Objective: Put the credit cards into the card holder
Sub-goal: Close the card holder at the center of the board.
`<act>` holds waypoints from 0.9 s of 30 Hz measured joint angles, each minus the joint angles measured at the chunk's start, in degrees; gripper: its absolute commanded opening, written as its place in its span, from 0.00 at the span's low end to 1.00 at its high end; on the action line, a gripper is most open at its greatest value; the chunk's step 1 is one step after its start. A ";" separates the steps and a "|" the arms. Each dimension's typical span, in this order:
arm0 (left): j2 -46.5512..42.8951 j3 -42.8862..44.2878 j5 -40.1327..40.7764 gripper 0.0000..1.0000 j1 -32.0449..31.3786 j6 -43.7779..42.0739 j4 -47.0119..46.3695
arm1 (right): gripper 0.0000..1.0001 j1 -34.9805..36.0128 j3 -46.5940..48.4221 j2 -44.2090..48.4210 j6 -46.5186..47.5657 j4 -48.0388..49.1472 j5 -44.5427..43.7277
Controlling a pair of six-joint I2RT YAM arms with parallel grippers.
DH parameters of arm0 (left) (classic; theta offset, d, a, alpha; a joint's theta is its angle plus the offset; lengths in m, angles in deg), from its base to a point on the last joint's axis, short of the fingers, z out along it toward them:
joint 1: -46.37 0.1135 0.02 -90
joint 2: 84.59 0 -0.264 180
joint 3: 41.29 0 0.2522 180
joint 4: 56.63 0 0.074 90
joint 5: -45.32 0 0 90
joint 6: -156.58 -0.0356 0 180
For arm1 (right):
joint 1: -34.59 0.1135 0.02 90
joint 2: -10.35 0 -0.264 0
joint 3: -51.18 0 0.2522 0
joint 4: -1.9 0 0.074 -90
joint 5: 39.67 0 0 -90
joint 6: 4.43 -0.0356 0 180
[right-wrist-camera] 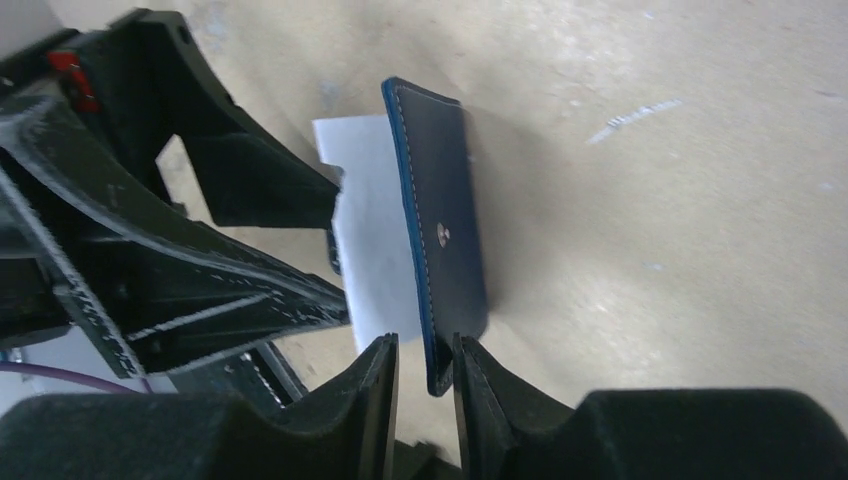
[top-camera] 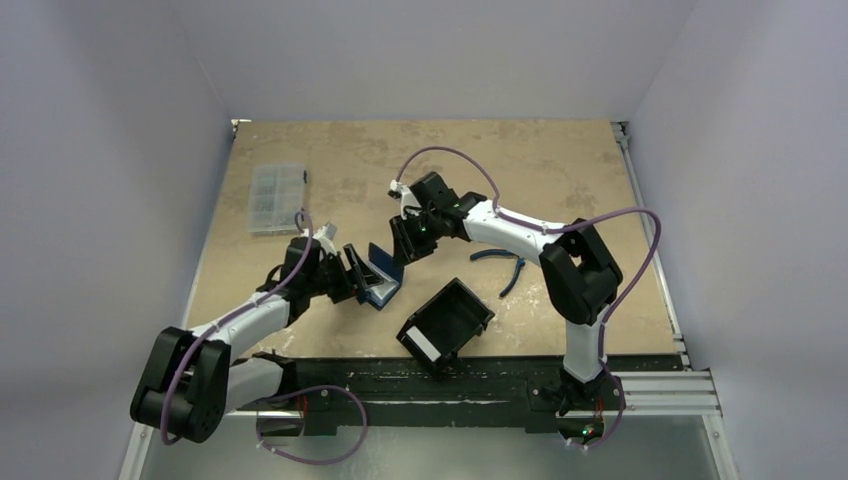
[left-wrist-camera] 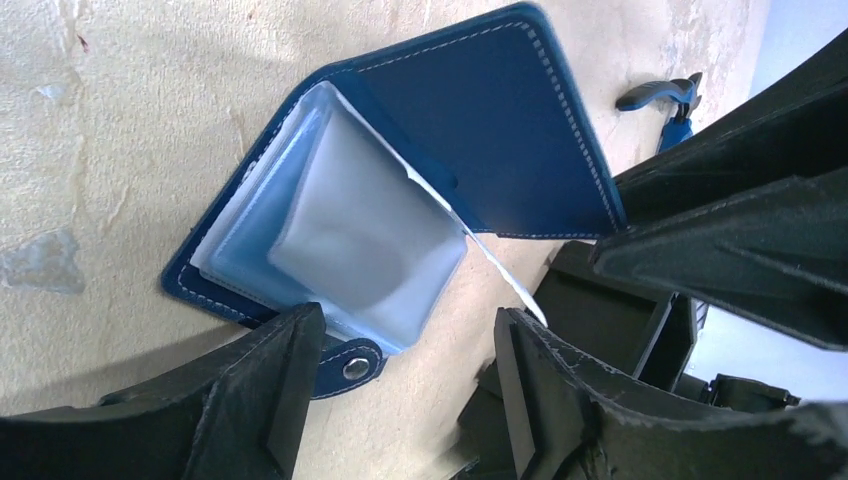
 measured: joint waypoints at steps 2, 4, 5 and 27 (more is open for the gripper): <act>-0.94 -0.02 0.28 0.64 0.00 0.28 0.72 | 0.36 0.55 -0.42 0.00 -1.03 1.57 1.42; -2.58 -0.02 0.96 0.63 0.00 0.33 2.14 | 0.37 1.11 -1.46 0.00 -2.34 3.52 3.02; -3.74 -0.02 1.49 0.62 0.00 0.33 3.08 | 0.38 1.38 -2.03 0.00 -2.97 4.24 3.65; -20.22 0.39 10.67 0.59 0.00 1.44 18.86 | 0.46 3.10 -7.17 -6.14 -10.49 14.86 11.54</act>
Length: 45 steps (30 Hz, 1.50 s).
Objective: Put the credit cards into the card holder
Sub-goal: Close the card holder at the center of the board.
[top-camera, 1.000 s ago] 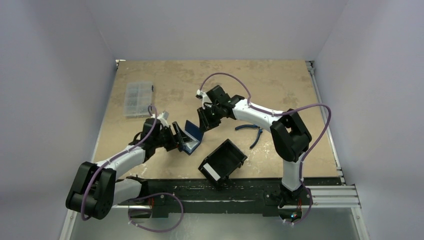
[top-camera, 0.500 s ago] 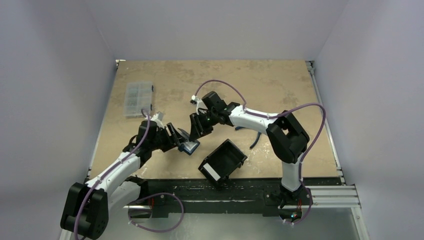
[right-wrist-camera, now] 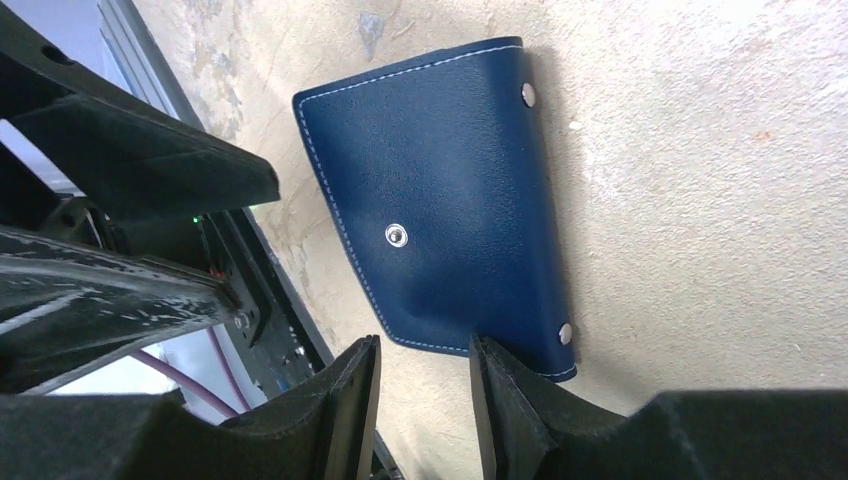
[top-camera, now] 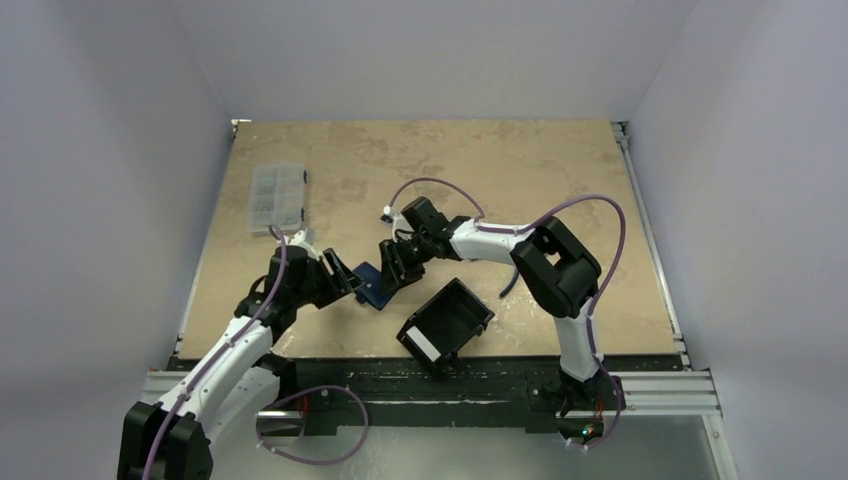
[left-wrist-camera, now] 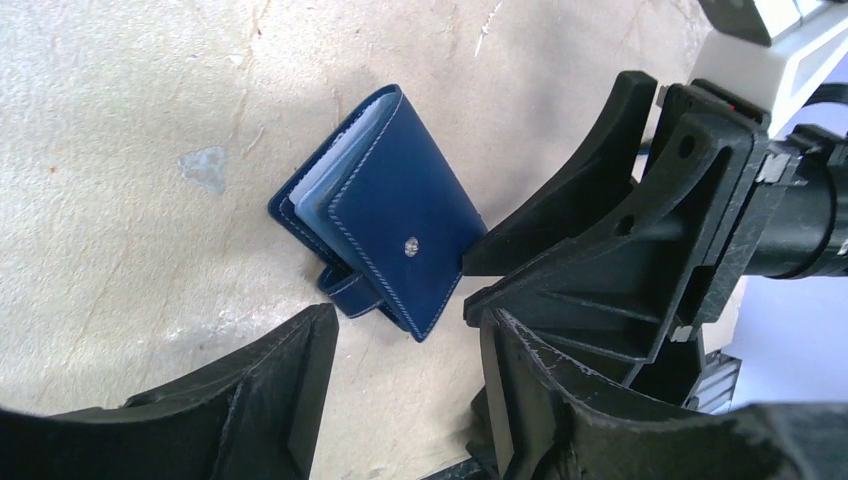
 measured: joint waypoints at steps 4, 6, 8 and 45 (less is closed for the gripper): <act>0.17 1.90 1.51 0.60 0.00 1.49 2.80 | 0.46 0.00 -0.20 -0.48 -0.02 0.55 0.35; 0.22 2.16 2.01 0.64 0.00 2.01 3.32 | 0.47 0.00 -0.20 -0.48 -0.02 0.81 0.37; 0.22 2.14 2.62 0.70 0.02 2.69 3.87 | 0.48 0.00 -0.20 -0.48 0.00 0.85 0.35; 19.69 -0.92 -10.03 0.76 0.46 -2.56 -21.46 | 0.49 0.09 0.17 0.70 1.42 -2.21 0.13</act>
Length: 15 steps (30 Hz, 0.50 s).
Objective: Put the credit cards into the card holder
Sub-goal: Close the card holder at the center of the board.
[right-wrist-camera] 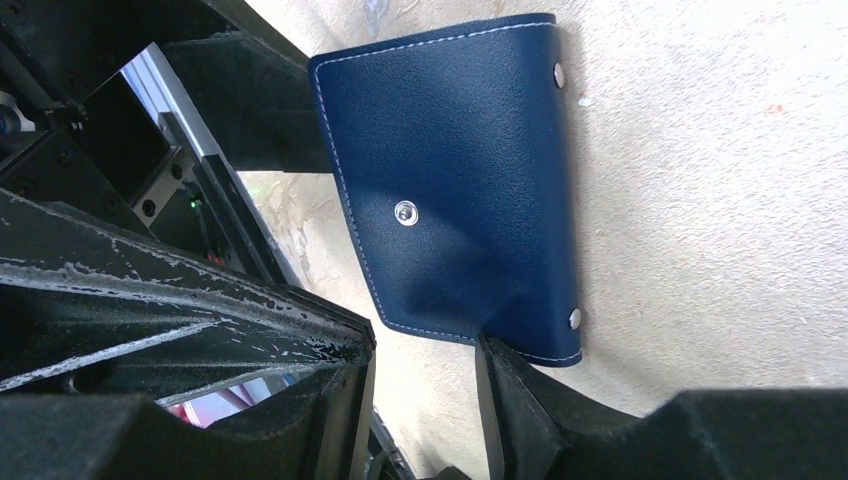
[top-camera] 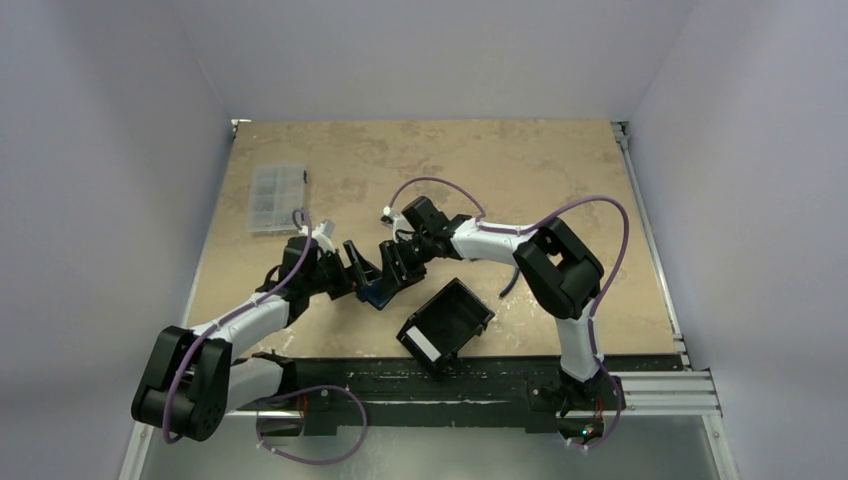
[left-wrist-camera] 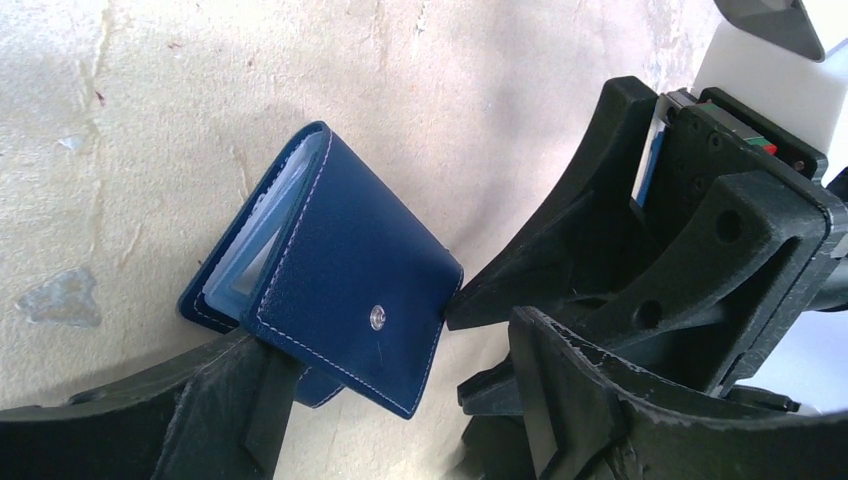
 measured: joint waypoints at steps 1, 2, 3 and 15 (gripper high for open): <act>0.26 -0.11 -0.70 0.75 0.15 0.44 -0.55 | 0.49 0.00 0.00 -0.02 0.00 -0.09 0.02; 0.33 -0.20 -1.20 0.75 0.24 0.66 -0.74 | 0.48 0.00 0.00 -0.04 0.02 -0.15 0.09; 0.24 -0.48 -1.75 0.74 0.31 1.14 -1.09 | 0.48 0.00 0.00 -0.13 0.02 -0.24 0.24; -1.14 -2.91 -5.90 0.69 1.11 4.42 -1.88 | 0.49 0.17 0.44 -1.55 -0.20 -2.08 2.10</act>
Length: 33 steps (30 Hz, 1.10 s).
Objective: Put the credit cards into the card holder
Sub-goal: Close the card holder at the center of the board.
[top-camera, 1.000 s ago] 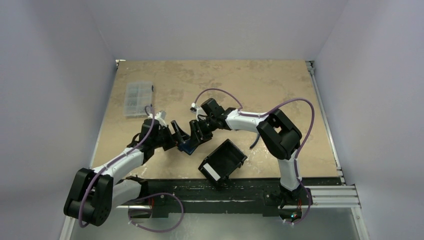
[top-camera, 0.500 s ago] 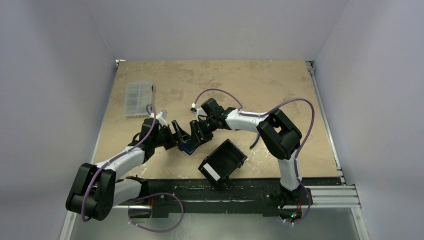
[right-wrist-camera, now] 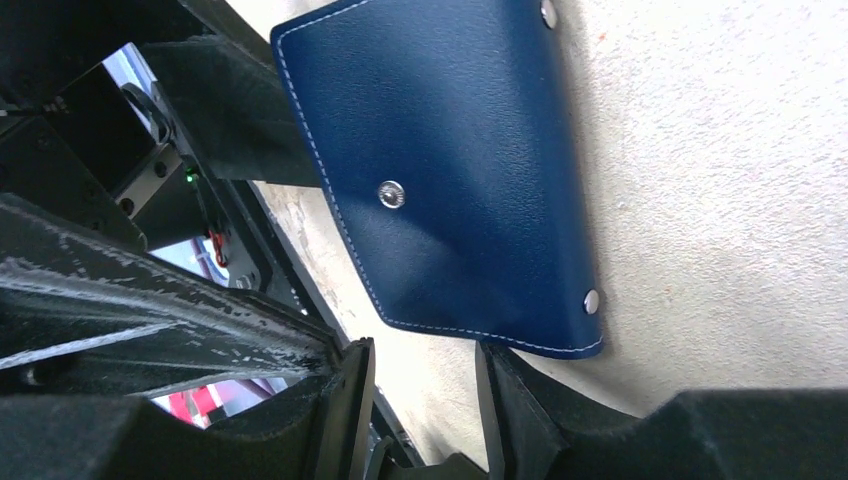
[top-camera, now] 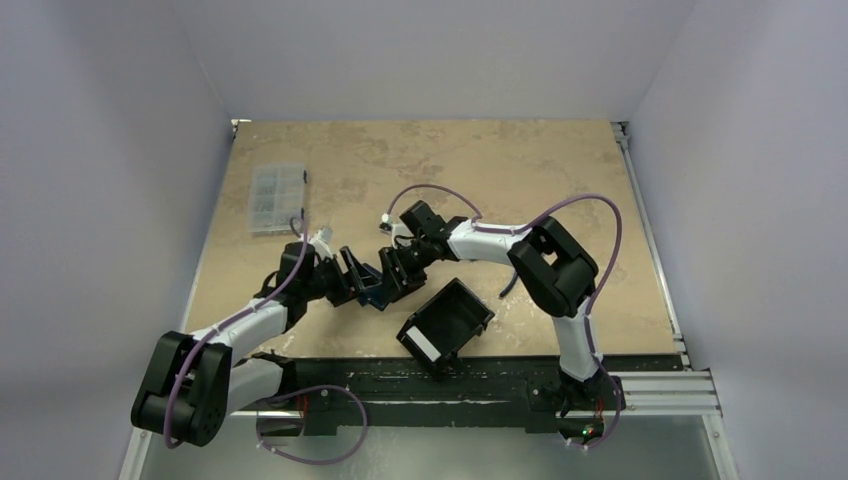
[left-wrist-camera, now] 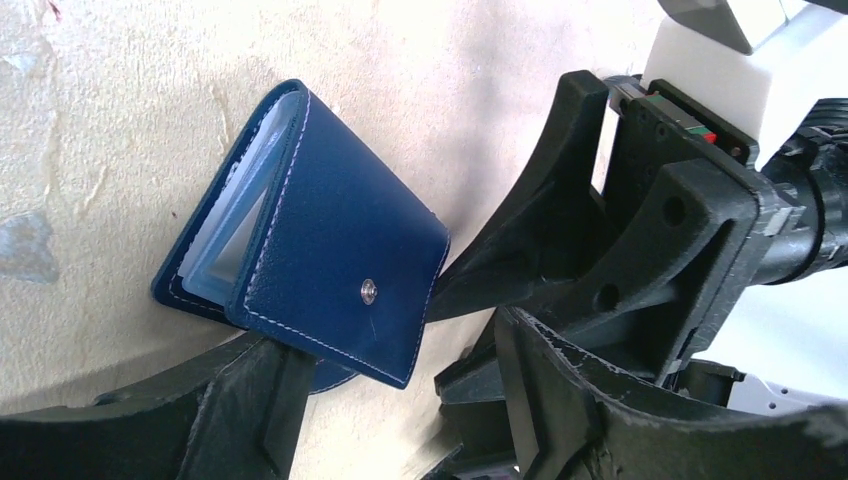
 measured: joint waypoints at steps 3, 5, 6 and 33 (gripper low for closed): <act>0.00 -0.02 -0.26 0.66 0.04 0.55 0.59 | 0.49 0.02 0.35 -0.74 -0.11 -0.79 0.15; -0.04 -0.02 -0.26 0.65 0.04 0.70 1.18 | 0.49 0.07 0.61 -1.25 -0.13 -1.09 0.17; -0.17 -0.02 -0.24 0.65 0.07 0.76 1.51 | 0.49 0.11 0.74 -1.42 -0.15 -1.20 0.15; -11.50 17.42 10.80 0.32 -1.07 -2.71 26.25 | 0.55 0.15 4.00 -0.11 2.67 -0.52 -8.39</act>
